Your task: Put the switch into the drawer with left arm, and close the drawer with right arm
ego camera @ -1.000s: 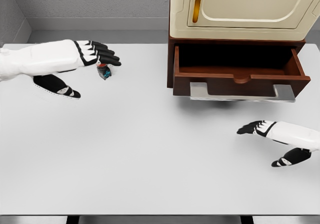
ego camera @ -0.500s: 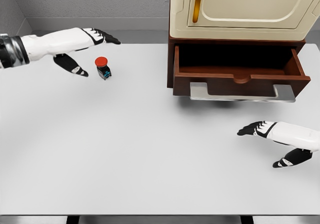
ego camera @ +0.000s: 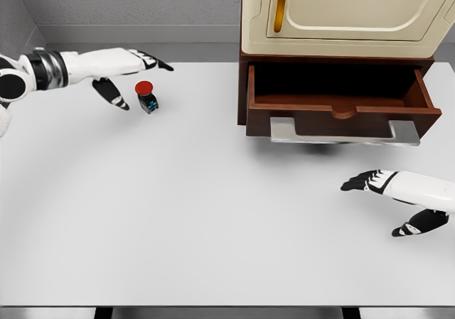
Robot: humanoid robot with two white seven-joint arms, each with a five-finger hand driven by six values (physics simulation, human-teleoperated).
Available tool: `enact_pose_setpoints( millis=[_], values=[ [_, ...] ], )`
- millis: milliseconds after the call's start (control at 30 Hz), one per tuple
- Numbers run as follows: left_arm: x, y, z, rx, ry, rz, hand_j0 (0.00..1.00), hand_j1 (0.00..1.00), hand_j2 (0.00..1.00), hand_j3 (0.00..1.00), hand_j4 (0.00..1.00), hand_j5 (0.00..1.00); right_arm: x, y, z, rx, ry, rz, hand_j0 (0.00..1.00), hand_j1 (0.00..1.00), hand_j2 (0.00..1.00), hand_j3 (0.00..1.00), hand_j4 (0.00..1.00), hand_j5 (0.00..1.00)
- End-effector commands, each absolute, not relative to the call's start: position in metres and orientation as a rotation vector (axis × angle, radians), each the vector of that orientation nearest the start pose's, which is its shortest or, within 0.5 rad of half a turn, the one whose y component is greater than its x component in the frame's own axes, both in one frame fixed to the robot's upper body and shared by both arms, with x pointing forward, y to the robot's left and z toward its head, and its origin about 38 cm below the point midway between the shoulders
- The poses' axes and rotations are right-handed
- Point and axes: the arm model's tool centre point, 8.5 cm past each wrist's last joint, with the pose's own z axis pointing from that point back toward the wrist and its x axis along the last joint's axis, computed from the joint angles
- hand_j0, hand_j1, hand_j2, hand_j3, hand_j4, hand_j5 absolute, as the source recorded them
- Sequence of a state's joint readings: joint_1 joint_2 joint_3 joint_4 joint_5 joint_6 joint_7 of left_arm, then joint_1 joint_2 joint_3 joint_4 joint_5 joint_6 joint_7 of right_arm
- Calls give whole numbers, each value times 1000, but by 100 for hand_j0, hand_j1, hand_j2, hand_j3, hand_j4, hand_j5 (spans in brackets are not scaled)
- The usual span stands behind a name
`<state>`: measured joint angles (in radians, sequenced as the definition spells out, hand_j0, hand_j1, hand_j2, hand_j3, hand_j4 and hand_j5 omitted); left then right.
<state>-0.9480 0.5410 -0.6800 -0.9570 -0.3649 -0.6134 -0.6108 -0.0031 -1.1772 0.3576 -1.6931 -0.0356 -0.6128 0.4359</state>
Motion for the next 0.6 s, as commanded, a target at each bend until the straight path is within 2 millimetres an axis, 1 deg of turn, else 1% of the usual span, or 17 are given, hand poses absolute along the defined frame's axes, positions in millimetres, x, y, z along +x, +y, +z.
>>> enact_pose_setpoints(
  millis=[0, 33, 100, 233, 267, 333, 400, 467, 567],
  values=[
    [534, 270, 225, 350, -1366, -1930, 100, 100, 100, 100, 100, 100, 304, -383, 177, -14, -1371, 1765, 100, 100, 100, 100, 100, 100],
    [538, 268, 222, 350, -1351, -1926, 100, 100, 100, 100, 100, 100, 304, -383, 177, -15, -1370, 1766, 100, 100, 100, 100, 100, 100],
    [542, 275, 212, 360, -1297, -1920, 100, 100, 100, 100, 100, 100, 304, -384, 178, -17, -1367, 1768, 100, 100, 100, 100, 100, 100],
    [547, 286, 213, 388, -1255, -1911, 100, 100, 100, 100, 100, 100, 304, -384, 178, -17, -1366, 1769, 100, 100, 100, 100, 100, 100],
    [548, 285, 211, 386, -1250, -1912, 100, 100, 100, 100, 100, 100, 304, -384, 178, -16, -1365, 1769, 100, 100, 100, 100, 100, 100],
    [551, 274, 209, 376, -1252, -1918, 100, 100, 100, 100, 100, 100, 304, -385, 179, -19, -1361, 1772, 100, 100, 100, 100, 100, 100],
    [552, 274, 206, 372, -1243, -1916, 100, 100, 100, 100, 100, 100, 304, -389, 182, -29, -1343, 1785, 100, 100, 100, 100, 100, 100],
    [553, 264, 203, 359, -1246, -1921, 100, 100, 100, 100, 100, 100, 304, -393, 185, -40, -1328, 1797, 100, 100, 100, 100, 100, 100],
    [554, 265, 200, 366, -1224, -1930, 100, 100, 100, 100, 100, 100, 303, -395, 187, -44, -1316, 1805, 100, 100, 100, 100, 100, 100]
  ],
)
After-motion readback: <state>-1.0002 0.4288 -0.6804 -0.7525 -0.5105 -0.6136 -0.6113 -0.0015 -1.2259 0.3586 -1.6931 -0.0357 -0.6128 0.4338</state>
